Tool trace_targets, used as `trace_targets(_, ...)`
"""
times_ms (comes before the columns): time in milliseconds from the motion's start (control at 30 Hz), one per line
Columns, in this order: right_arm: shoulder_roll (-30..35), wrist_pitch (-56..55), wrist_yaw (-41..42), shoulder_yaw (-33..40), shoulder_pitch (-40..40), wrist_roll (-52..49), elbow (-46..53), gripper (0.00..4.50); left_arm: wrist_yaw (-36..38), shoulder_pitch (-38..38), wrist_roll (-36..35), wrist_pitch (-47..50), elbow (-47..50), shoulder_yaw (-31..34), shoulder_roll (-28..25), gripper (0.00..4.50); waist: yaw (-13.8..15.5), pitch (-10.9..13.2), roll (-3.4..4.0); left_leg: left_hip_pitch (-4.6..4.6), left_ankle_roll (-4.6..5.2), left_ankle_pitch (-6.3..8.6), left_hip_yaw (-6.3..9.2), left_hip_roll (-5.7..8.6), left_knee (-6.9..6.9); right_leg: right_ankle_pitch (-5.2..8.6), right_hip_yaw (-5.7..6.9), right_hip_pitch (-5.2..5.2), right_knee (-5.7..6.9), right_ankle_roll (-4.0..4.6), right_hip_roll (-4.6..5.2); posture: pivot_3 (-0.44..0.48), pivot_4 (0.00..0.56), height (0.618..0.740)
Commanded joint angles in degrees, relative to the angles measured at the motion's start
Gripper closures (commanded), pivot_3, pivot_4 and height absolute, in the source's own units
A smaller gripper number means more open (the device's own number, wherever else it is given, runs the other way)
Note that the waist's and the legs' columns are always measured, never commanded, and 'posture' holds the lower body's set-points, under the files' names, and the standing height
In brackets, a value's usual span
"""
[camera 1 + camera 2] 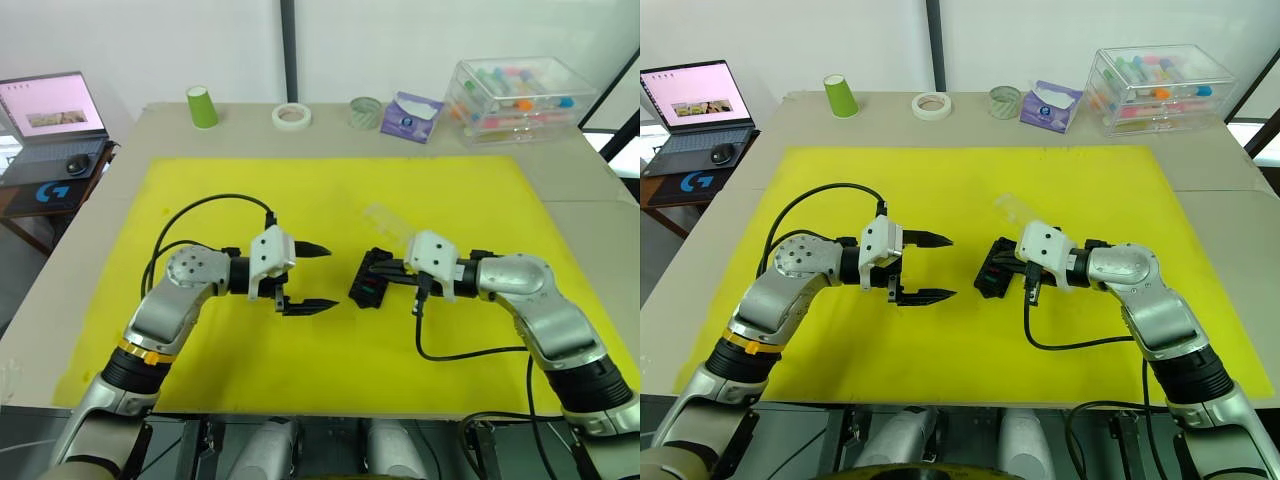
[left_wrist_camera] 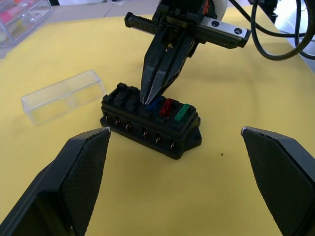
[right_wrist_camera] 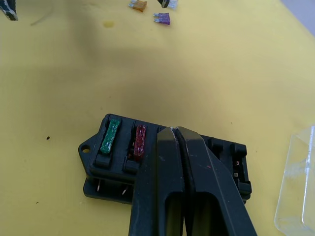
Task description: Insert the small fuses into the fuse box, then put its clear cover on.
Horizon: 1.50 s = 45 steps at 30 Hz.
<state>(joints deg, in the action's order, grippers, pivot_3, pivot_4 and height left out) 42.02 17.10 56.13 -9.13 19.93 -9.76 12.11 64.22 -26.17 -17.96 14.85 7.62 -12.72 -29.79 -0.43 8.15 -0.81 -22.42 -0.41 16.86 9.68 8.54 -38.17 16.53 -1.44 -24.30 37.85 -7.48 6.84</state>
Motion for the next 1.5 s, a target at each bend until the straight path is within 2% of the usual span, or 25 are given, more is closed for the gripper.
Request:
trace_targets(33,1.25,1.19,1.24,-2.14,-1.87,1.88,-1.75,4.46,0.1,-0.71,-0.1,-0.02,1.78,0.16,-0.44,0.0,0.0,0.0,0.0,0.0,0.0,0.0,0.0,0.0,0.0,0.0,0.0,0.0,0.0,0.0,0.0,0.0,0.15,0.74)
trace_targets(367,0.43,2.28,1.03,0.02,-1.25,-0.6,-1.76,4.46,0.11,-0.67,-0.43,-0.28,1.57,0.5,-0.26,0.0,0.05,-0.01,-0.01,0.01,0.0,0.0,0.0,0.0,0.0,0.0,0.0,0.01,0.0,0.0,0.0,0.0,0.15,0.74)
trace_targets(600,-2.11,5.62,0.28,5.13,0.33,-7.96,0.56,4.46,0.49,-0.11,-2.93,1.49,2.52,2.17,-0.66,0.0,-0.02,-0.01,-0.01,0.01,0.0,0.0,0.01,0.0,0.0,0.0,0.0,0.01,0.0,0.0,0.0,0.0,0.15,0.74)
trace_targets(833,0.7,11.88,-0.22,14.43,1.34,-16.07,5.93,4.46,2.02,1.89,-9.11,6.44,3.54,9.96,-7.01,0.0,-0.15,0.03,0.04,0.0,0.0,0.0,0.01,-0.01,0.04,0.0,-0.01,-0.04,0.0,0.0,0.0,0.0,0.15,0.74)
trace_targets(933,4.15,12.56,-0.01,18.38,1.48,-16.91,6.76,3.89,2.89,2.23,-9.56,6.89,0.25,14.43,-11.59,0.0,-0.12,0.05,0.07,-0.01,0.0,0.0,0.01,0.0,0.04,0.0,-0.01,-0.05,0.0,0.0,0.0,0.0,0.15,0.74)
trace_targets(1100,9.83,8.18,0.2,26.14,-5.43,-14.07,4.93,2.21,3.0,3.9,-8.07,5.09,-9.55,22.51,-19.81,0.0,0.07,0.05,0.07,-0.01,0.01,0.0,0.0,0.0,0.08,0.0,-0.01,-0.05,-0.03,0.0,0.0,0.0,0.15,0.74)
trace_targets(1333,8.8,2.21,-3.59,34.19,-15.68,-11.0,-1.18,0.01,-0.4,3.4,-3.71,-3.28,-25.09,27.98,-23.2,0.0,0.01,0.06,0.08,0.0,0.0,0.0,0.0,0.0,0.06,0.0,0.0,-0.04,0.0,0.0,0.0,0.0,0.15,0.74)
trace_targets(1500,8.25,-0.97,-4.04,34.81,-18.28,-10.38,-3.3,0.01,0.31,0.75,-1.95,-6.63,-30.94,26.74,-23.38,0.0,-0.12,0.06,0.08,0.0,0.0,0.0,-0.01,0.0,0.05,0.0,0.0,-0.04,0.02,0.0,0.0,0.0,0.15,0.74)
